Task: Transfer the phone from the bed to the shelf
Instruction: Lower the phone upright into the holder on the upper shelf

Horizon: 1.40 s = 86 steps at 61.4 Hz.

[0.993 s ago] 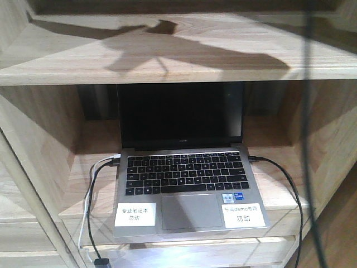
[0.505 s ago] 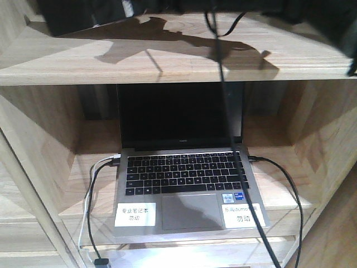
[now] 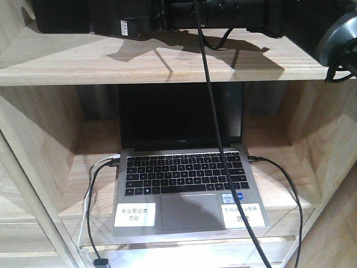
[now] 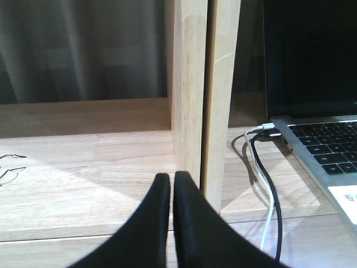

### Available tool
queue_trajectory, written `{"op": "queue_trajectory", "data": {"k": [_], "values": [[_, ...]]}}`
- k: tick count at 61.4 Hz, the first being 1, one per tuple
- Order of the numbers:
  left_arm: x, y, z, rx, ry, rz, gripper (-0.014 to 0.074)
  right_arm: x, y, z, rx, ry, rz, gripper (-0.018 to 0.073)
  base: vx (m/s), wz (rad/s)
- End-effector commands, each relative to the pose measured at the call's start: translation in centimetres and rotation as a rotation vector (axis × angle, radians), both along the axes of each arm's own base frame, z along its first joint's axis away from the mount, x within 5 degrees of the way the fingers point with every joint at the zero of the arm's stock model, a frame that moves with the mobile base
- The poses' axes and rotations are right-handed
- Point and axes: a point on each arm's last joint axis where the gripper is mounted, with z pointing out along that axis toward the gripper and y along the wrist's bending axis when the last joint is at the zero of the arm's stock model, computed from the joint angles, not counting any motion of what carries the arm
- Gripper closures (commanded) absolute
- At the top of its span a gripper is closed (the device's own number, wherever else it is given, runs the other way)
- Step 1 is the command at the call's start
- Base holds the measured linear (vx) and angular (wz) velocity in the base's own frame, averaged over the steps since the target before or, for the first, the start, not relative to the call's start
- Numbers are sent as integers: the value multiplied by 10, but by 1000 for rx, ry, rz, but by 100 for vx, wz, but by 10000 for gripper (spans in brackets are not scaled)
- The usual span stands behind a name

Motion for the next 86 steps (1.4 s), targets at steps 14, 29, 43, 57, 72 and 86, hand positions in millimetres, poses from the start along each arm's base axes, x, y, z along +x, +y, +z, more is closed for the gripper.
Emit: {"op": "queue_trajectory", "data": {"k": [14,29,43,57,72,86], "values": [[1,1,6,-11,-75,7,596,-15,-6,35,61,-83,-15,370,0,0],[1,1,6,-11,-75,7,596,-13,-7,36,77,-61,-47,-12,0,0],[1,1,6,-11,-75,7,596,-12,-11,41,66,-95,-91,-146,0,0],[1,1,6,-11,-75,7,596,-14,-13,45,45,-130,-114,-100,0,0],[1,1,6,-11,-75,7,596,-19,-18,57,50,-169,-144,-73,0,0],[1,1,6,-11,-75,7,596,-30,-23,71,64,-202,-144,-64,0,0]]}}
